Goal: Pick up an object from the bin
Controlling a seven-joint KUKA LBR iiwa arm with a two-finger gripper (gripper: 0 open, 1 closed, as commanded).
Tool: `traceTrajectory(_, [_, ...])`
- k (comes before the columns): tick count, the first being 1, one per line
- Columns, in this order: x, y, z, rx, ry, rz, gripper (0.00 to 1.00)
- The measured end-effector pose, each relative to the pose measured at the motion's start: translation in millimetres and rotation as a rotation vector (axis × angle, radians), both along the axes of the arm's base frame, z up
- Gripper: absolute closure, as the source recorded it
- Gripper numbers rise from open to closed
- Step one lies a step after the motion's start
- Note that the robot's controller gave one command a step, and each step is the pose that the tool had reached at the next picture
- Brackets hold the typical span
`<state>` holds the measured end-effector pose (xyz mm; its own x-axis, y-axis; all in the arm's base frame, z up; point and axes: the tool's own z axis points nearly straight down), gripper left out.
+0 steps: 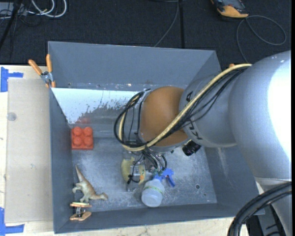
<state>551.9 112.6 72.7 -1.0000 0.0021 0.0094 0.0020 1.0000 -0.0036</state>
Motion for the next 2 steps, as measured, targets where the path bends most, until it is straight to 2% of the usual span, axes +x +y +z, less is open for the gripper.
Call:
traceTrajectory(1, [0.0,0,0,0.0,0.0,-0.001,1.0])
traceTrajectory(2, [-0.3,-5,24,0.001,0.005,0.016,1.0])
